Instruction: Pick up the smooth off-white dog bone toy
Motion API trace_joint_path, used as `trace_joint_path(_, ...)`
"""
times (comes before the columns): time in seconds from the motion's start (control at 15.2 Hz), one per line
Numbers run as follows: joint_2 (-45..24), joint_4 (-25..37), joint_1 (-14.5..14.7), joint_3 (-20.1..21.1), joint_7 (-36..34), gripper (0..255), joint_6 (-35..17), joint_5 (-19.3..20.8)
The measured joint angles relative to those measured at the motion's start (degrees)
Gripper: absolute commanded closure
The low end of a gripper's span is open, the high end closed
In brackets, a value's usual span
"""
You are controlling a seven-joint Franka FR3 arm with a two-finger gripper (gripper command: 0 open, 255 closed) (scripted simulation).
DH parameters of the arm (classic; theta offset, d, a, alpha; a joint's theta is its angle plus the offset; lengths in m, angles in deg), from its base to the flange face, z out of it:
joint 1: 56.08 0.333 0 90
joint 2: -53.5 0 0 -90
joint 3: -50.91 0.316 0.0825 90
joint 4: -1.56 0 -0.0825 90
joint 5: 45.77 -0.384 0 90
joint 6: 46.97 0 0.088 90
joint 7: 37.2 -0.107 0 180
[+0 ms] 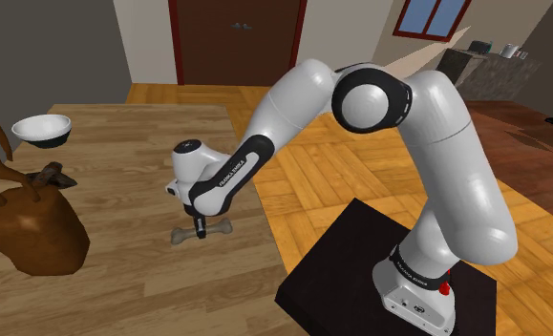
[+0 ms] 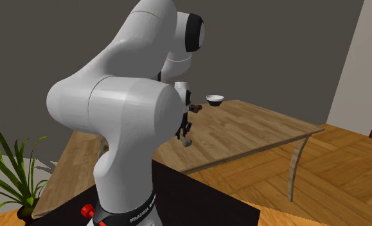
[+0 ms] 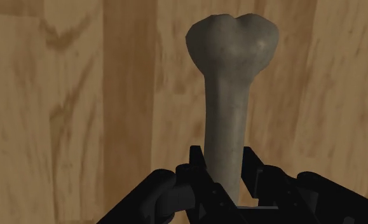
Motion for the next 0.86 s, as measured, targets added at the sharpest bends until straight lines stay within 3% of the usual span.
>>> trace_joint_path(0.86,8.0,-2.4,-1.3,1.6,1.0,255,5.5,-1.6)
